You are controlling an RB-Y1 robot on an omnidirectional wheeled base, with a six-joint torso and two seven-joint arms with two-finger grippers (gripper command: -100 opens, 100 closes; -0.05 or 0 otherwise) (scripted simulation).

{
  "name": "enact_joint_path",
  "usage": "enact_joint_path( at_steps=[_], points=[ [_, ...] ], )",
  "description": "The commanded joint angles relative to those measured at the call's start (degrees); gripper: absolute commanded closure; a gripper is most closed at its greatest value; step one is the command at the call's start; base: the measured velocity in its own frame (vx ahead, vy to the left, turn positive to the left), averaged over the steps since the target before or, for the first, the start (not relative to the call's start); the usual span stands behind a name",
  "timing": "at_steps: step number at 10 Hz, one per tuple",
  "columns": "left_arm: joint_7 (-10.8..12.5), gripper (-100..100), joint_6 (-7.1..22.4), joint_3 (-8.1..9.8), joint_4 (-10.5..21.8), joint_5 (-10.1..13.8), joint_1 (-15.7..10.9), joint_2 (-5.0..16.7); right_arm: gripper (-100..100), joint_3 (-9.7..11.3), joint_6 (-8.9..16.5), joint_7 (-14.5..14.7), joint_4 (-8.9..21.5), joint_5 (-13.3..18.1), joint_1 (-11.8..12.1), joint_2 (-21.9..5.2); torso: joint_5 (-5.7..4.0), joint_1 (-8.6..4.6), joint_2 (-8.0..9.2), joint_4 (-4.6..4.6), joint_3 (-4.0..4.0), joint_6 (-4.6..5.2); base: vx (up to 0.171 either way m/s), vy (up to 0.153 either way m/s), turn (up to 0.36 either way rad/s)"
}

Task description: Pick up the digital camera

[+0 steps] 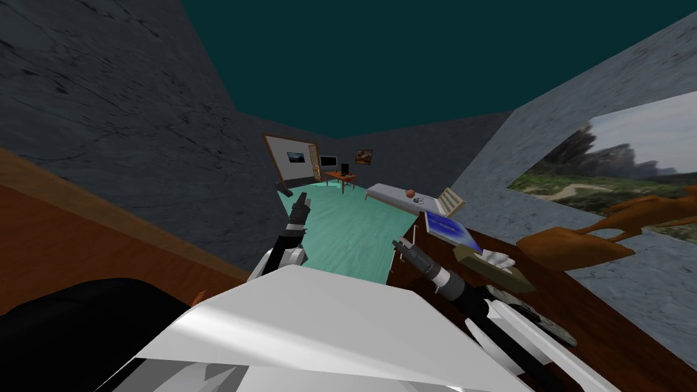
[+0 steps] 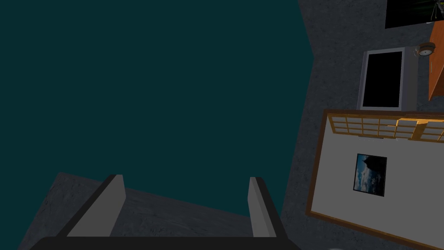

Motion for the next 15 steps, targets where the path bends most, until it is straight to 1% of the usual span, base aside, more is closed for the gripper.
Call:
enact_joint_path(
  at_steps=[1,2,3,4,5,6,7,8,9,10,11,12,13,14,15],
  points=[
    [0.0,0,0.0,0.0,0.0,0.0,0.0,0.0,-100,-0.5,-0.6,0.7,1.1,2.3,0.9,-2.9,0.0,0.0,0.0,0.0,0.0,0.0,0.054,0.092,0.018],
    [0.0,0,0.0,0.0,0.0,0.0,0.0,0.0,-100,-0.5,-0.6,0.7,1.1,2.3,0.9,-4.6,0.01,0.09,-0.06,-0.01,-0.03,0.0,0.048,0.07,0.004],
    [0.0,0,0.0,0.0,0.0,0.0,0.0,0.0,-100,-0.5,-0.6,0.7,1.1,2.3,0.9,-5.6,0.02,0.03,-0.05,-0.01,-0.03,0.0,0.02,0.025,0.0],
    [0.0,0,0.0,0.0,0.0,0.0,0.0,0.0,-100,-1.0,-1.2,1.3,2.5,4.3,1.5,-7.7,-0.02,-0.1,0.02,0.0,0.01,0.0,0.033,0.048,0.025],
    [0.0,0,0.0,0.0,0.0,0.0,0.0,0.0,-100,-1.0,-1.2,1.3,2.5,4.3,1.5,-9.5,-0.02,-0.07,0.0,0.0,0.0,0.0,0.034,0.047,0.006],
    [0.0,0,0.0,0.0,0.0,0.0,0.0,0.0,-100,-1.4,-1.8,1.9,4.0,6.4,2.1,-11.4,-0.01,-0.06,0.0,0.0,0.0,0.01,0.034,0.059,0.015],
    [0.0,0,0.0,0.0,0.0,0.0,0.0,0.0,-100,-1.4,-1.8,1.9,4.0,6.4,2.1,-13.4,-0.01,-0.03,0.0,0.0,0.0,0.0,0.035,0.053,0.004],
    [0.0,0,0.0,0.0,0.0,0.0,0.0,0.0,-100,-1.9,-2.3,2.5,5.4,8.4,2.7,-15.1,-0.01,-0.04,0.0,0.0,0.0,0.01,0.047,0.052,0.011],
    [0.0,0,0.0,0.0,0.0,0.0,0.0,0.0,-100,-1.9,-2.3,2.5,5.4,8.4,2.7,-16.9,-0.01,-0.04,-0.03,-0.01,-0.02,0.01,0.038,0.049,0.006],
    [0.0,0,0.0,0.0,0.0,0.0,0.0,0.0,-100,-1.9,-2.3,2.5,5.4,8.4,2.7,-17.8,-0.01,-0.05,-0.02,-0.01,-0.02,0.0,0.014,0.024,0.001],
    [0.0,0,0.0,0.0,0.0,0.0,0.0,0.0,-100,-2.3,-2.8,3.1,6.9,10.4,3.3,-19.9,-0.03,-0.12,0.05,0.01,0.02,0.01,0.017,0.029,0.014],
    [0.0,0,0.0,0.0,0.0,0.0,0.0,0.0,-100,-2.3,-2.8,3.1,6.9,10.4,3.3,-21.5,-0.03,-0.13,0.06,0.01,0.03,0.01,0.023,0.029,0.003],
    [0.0,0,0.0,0.0,0.0,0.0,0.0,0.0,-100,-2.7,-3.3,3.6,8.4,12.3,3.9,-23.4,-0.03,-0.13,0.05,0.01,0.03,0.01,0.04,0.035,0.01],
    [0.0,0,0.0,0.0,0.0,0.0,0.0,0.0,-100,-2.7,-3.3,3.6,8.4,12.3,3.9,-25.1,-0.03,-0.12,0.0,0.0,0.0,0.01,0.036,0.029,0.003],
    [0.0,0,0.0,0.0,0.0,0.0,0.0,0.0,-100,-3.0,-3.7,4.2,9.9,14.2,4.4,-26.9,-0.03,-0.13,0.0,0.0,0.0,0.01,0.029,0.022,0.007]
  ],
)
